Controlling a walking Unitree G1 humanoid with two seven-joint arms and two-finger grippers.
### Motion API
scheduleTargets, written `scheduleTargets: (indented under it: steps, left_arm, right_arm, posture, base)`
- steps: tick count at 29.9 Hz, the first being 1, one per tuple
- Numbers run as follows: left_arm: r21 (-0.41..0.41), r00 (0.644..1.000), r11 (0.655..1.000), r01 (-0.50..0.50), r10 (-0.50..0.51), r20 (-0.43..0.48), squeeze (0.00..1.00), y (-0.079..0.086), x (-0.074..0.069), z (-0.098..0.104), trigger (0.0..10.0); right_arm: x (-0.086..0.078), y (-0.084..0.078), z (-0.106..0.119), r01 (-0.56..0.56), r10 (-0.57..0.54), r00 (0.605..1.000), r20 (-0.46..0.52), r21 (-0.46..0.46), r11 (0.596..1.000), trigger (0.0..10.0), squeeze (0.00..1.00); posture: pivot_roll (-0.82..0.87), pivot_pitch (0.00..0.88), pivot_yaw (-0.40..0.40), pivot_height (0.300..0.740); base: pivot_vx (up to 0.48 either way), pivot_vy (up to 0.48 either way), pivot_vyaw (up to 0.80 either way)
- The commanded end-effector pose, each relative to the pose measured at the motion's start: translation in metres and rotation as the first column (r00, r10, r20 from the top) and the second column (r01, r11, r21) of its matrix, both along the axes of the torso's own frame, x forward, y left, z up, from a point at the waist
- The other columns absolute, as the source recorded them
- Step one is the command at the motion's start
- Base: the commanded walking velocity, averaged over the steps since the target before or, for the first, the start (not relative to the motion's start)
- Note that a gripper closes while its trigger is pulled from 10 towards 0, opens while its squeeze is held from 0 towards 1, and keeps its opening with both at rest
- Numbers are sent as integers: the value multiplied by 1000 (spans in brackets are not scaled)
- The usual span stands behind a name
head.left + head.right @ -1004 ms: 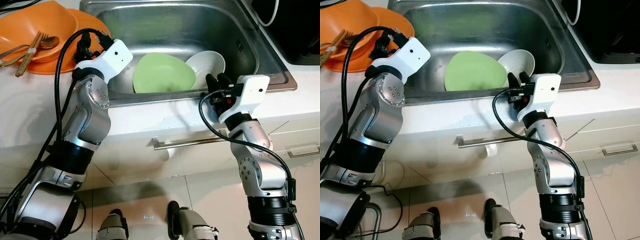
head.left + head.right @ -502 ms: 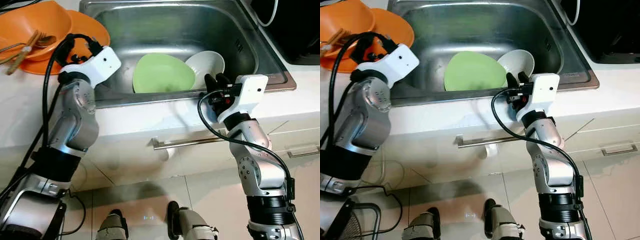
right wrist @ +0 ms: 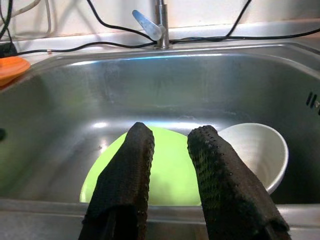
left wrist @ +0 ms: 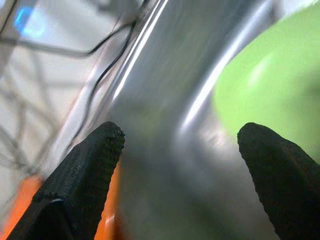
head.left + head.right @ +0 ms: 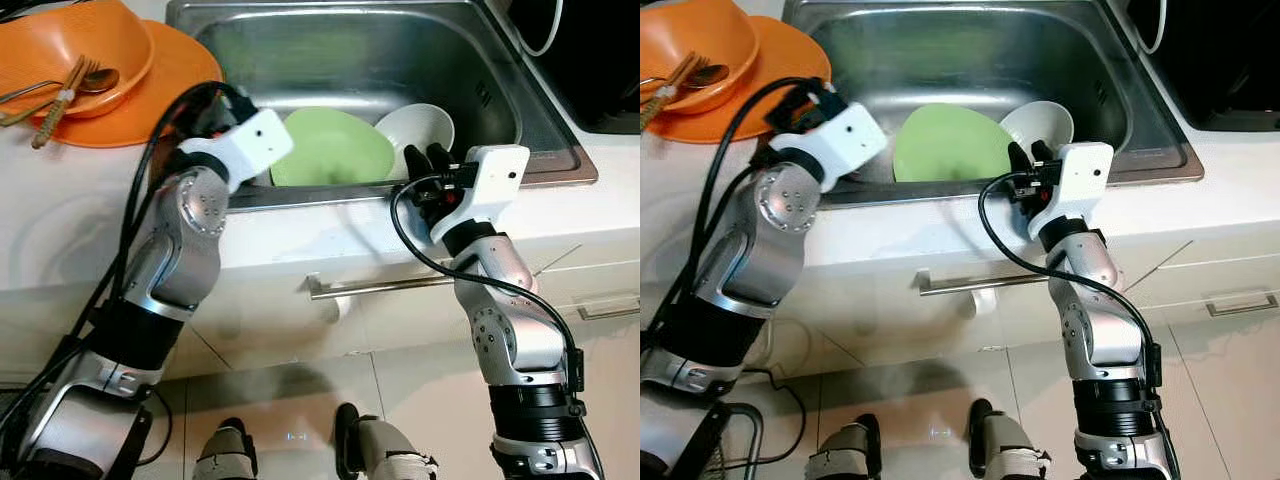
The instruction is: Kitchen organization
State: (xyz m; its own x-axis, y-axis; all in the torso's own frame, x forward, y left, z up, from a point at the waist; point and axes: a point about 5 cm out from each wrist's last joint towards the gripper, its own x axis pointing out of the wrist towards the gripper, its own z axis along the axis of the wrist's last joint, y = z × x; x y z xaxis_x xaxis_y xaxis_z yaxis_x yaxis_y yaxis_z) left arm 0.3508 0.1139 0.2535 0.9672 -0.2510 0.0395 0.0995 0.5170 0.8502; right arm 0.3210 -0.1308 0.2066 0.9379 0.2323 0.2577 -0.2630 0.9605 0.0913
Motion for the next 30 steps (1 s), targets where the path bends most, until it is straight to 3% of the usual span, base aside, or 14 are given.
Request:
scheduleTargets:
  steps: [1, 6, 7, 10, 12, 13, 14, 17, 21, 25, 28, 30]
  left_arm:
    - [-24, 993, 993, 113, -114, -11, 0, -16, -3, -5, 10000]
    - [-58, 983, 984, 168, -162, 87, 0, -25, -3, 7, 10000]
    - [-97, 972, 979, 179, -161, 170, 0, -27, -4, 19, 10000]
    - [-206, 961, 966, 159, -104, 255, 0, -23, -5, 32, 10000]
    - [-372, 970, 919, 132, -43, 238, 0, -18, -3, 31, 10000]
    - [-479, 979, 870, 116, -19, 203, 0, -16, -3, 27, 10000]
    - [-599, 989, 795, 94, -3, 150, 0, -13, -2, 20, 10000]
    - [-678, 995, 732, 67, 0, 99, 0, -13, 0, 11, 10000]
    - [-832, 999, 554, -12, -25, -31, 0, -14, 6, -3, 10000]
    - [-902, 994, 427, -65, -48, -95, 0, -13, 13, -9, 10000]
    - [-925, 993, 368, -96, -28, -114, 0, -6, 17, -8, 10000]
    - [-914, 994, 393, -99, 7, -105, 0, 1, 20, -5, 10000]
  right_arm:
    - [-1, -2, -7, 15, -15, 1000, -19, 8, 1000, 10000, 0]
    - [-1, -2, -8, 21, -20, 1000, -17, 14, 1000, 10000, 0]
    - [0, -1, -8, 21, -21, 1000, -17, 16, 1000, 10000, 0]
    - [0, 1, -9, 19, -19, 1000, -17, 19, 1000, 10000, 0]
    - [1, 2, -9, 16, -16, 1000, -15, 22, 1000, 10000, 0]
    - [1, 3, -9, 13, -13, 1000, -13, 23, 1000, 10000, 0]
    - [2, 4, -9, 9, -8, 1000, -10, 23, 1000, 10000, 0]
    - [2, 5, -9, 5, -5, 1000, -8, 24, 1000, 10000, 0]
    - [3, 7, -8, -3, 3, 1000, -1, 25, 1000, 10000, 0]
    - [4, 9, -8, -9, 9, 1000, 6, 28, 1000, 10000, 0]
    - [4, 10, -9, -10, 10, 1000, 7, 30, 1000, 10000, 0]
    - [4, 11, -9, -11, 11, 1000, 8, 31, 999, 10000, 0]
  posture:
    - [10, 216, -30, 740]
    - [15, 211, -21, 740]
    - [19, 204, -15, 740]
    - [24, 198, -10, 740]
    - [28, 191, -9, 740]
    - [28, 184, -10, 740]
    - [31, 178, -11, 740]
    - [33, 170, -10, 740]
    - [36, 159, -8, 740]
    - [37, 140, 0, 740]
    - [38, 135, 1, 740]
    - [39, 128, 4, 740]
  base:
    - [0, 0, 0]
    - [0, 0, 0]
    - [0, 0, 0]
    - [0, 0, 0]
    - [0, 0, 0]
    - [0, 0, 0]
    - [0, 0, 0]
    - [0, 0, 0]
    - [0, 0, 0]
    - [0, 0, 0]
    - [0, 0, 0]
    - [0, 0, 0]
